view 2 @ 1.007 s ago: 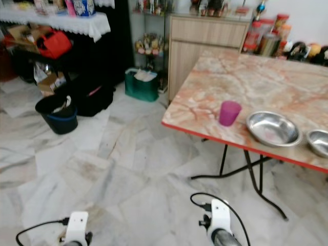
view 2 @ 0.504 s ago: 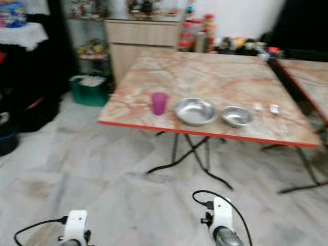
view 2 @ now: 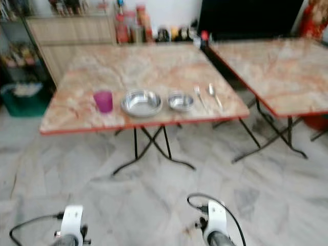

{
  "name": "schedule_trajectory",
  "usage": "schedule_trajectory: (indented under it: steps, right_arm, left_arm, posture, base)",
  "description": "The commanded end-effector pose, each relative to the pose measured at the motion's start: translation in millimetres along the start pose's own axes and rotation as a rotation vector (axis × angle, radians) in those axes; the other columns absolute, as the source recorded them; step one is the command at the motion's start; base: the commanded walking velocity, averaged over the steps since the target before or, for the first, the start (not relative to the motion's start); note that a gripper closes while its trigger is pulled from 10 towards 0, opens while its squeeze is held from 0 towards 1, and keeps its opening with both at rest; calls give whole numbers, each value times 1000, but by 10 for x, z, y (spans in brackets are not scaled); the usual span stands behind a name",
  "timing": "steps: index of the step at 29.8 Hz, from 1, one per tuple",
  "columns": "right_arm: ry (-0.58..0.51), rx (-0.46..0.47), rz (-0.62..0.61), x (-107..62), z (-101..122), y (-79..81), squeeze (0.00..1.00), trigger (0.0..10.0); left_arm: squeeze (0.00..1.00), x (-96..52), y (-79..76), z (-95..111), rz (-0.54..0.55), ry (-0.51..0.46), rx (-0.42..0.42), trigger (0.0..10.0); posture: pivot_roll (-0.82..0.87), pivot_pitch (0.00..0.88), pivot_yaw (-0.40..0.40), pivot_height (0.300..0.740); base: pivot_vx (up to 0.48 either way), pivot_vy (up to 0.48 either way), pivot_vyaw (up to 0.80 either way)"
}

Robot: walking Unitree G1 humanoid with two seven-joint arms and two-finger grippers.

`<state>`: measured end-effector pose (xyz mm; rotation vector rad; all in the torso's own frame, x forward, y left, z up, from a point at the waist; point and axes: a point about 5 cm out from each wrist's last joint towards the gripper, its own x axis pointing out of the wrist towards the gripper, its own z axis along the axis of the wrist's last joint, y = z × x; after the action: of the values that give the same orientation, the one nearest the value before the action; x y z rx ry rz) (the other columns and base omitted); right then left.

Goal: Setting the table

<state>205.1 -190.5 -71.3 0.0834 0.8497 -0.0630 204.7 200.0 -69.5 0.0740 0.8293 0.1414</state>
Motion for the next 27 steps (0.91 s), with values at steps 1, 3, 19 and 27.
schedule_trajectory:
  steps: [1, 3, 19, 27]
  right_arm:
    - [-14, 3, 3, 9, 37, 24, 0, 10000]
    - [-14, 3, 3, 10, 38, 25, 0, 10000]
    - [-13, -11, 1, 9, 40, 17, 0, 10000]
    - [-6, -15, 0, 4, 11, 19, 0, 10000]
  left_arm:
    - [0, -1, 30, -22, 7, 20, -9, 10000]
    - [0, 1, 31, -18, 7, 20, -11, 10000]
    - [0, -4, 12, -43, 8, 30, -10, 10000]
    - [0, -6, 22, -49, 2, 32, 15, 10000]
  posture:
    - [13, 0, -25, 740]
    - [13, 0, -25, 740]
    - [12, 0, -28, 740]
    - [3, 0, -11, 740]
  base:
    - [0, 0, 0]
    - [0, 0, 0]
    - [0, 0, 0]
    - [198, 0, 0]
